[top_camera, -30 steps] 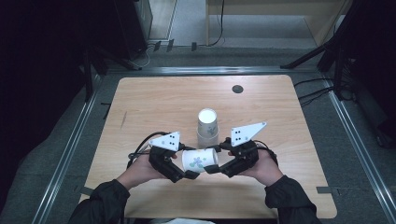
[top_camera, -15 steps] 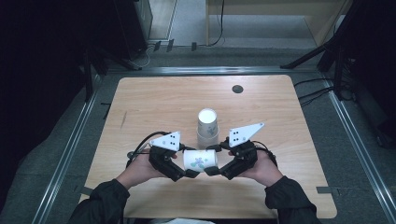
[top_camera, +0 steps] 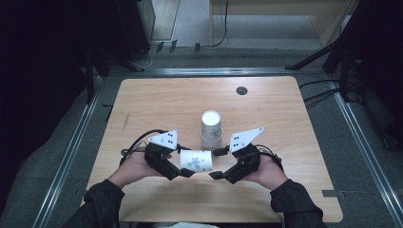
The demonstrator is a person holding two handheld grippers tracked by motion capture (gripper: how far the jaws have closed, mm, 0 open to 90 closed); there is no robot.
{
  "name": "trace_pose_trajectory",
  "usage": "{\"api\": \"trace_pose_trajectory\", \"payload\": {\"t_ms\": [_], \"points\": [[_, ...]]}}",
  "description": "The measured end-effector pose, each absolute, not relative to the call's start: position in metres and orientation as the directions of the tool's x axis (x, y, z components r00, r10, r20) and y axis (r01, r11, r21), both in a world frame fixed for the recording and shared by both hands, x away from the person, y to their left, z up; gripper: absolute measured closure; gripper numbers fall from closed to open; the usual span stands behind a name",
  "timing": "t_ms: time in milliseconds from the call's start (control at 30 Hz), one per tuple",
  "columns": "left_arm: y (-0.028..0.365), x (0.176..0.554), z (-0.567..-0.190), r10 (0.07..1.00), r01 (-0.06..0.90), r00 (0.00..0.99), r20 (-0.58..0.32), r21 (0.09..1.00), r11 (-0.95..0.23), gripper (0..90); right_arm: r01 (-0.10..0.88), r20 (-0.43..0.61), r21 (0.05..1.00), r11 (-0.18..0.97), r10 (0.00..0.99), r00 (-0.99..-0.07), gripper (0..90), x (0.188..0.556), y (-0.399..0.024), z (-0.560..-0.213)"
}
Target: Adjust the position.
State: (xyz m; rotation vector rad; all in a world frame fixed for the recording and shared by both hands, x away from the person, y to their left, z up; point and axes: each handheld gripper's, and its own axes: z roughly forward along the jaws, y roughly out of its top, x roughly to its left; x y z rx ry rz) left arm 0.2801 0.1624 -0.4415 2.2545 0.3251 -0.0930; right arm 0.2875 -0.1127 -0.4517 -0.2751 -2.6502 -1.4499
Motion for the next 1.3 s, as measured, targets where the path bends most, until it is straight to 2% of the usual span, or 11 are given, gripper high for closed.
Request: {"api": "trace_pose_trajectory", "payload": {"t_ms": [233,733,1067,1200,1300], "points": [[0.153,0.282,-0.446,0.21,0.274,0.962,-0.177,0.67,-0.69,25.9,0.188,0.155,0.798,0.573,0.107,-0.982,23.9,0.287,-0.108,-0.457],[0.131,0.273,-0.459,0.177,0.221,0.975,-0.133,0.553,-0.803,25.8,0.119,0.105,0.738,0.664,0.061,-0.993,25.9,0.279,-0.092,-0.468],[0.122,0.268,-0.464,0.152,0.197,0.98,-0.127,0.518,-0.833,25.6,0.062,0.078,0.689,0.722,0.011,-0.997,28.5,0.274,-0.076,-0.48],[0.121,0.268,-0.465,0.159,0.202,0.979,-0.128,0.513,-0.834,25.5,0.048,0.073,0.678,0.734,-0.003,-0.997,33.9,0.272,-0.075,-0.481],[0.122,0.268,-0.465,0.158,0.203,0.979,-0.131,0.519,-0.83,25.1,0.046,0.064,0.677,0.735,0.003,-0.998,34.4,0.272,-0.075,-0.48]]}}
